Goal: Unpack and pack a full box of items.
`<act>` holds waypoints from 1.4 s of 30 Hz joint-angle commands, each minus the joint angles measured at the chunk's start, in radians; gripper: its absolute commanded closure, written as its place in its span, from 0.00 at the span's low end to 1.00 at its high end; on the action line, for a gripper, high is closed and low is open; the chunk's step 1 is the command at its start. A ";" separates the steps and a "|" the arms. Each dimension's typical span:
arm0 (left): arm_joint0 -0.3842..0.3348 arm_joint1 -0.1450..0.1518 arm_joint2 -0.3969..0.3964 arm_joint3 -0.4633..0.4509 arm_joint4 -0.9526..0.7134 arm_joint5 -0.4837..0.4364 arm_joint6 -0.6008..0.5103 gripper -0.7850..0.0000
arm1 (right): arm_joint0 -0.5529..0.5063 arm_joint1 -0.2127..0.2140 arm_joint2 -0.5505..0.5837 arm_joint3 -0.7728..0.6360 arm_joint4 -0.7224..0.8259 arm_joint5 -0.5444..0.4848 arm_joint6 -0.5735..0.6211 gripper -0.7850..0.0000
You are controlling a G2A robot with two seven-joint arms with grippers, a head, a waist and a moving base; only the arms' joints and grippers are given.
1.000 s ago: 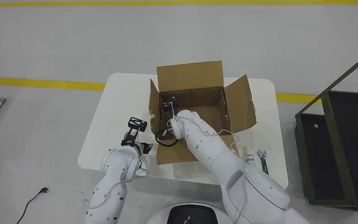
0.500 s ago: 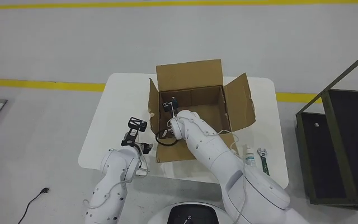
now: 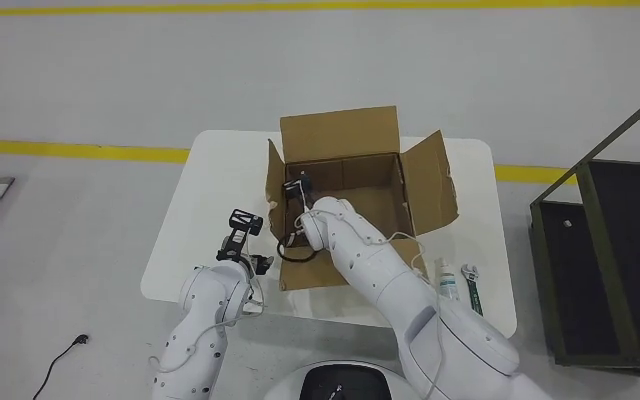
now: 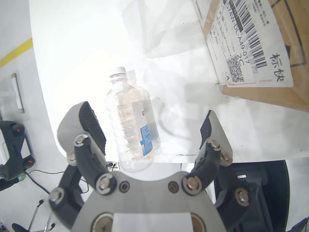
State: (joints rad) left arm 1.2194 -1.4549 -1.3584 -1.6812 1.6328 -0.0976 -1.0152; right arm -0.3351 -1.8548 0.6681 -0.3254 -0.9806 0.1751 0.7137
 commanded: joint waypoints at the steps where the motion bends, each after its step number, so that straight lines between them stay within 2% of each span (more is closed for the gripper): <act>1: 0.000 0.000 0.000 0.000 0.000 0.000 0.000 0.00 | -0.005 0.002 0.000 -0.006 -0.008 0.000 0.006 0.63; 6: 0.000 0.000 0.000 0.000 0.000 0.000 0.000 0.00 | -0.019 0.004 -0.002 -0.016 -0.031 0.001 0.015 0.57; 24: 0.000 0.000 0.000 0.000 0.000 0.000 0.000 0.00 | -0.039 -0.001 0.013 -0.005 -0.054 -0.017 0.018 0.50; 37: 0.000 0.000 0.000 0.000 0.000 0.000 0.000 0.00 | -0.039 -0.010 0.027 0.018 -0.056 -0.017 0.017 0.56; 42: 0.000 0.000 0.000 0.000 0.000 0.000 0.000 0.00 | -0.035 -0.013 0.033 0.027 -0.056 -0.018 0.014 0.70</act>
State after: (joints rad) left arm 1.2194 -1.4549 -1.3584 -1.6812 1.6328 -0.0976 -1.0152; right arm -0.3706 -1.8672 0.7002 -0.2999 -1.0361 0.1578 0.7276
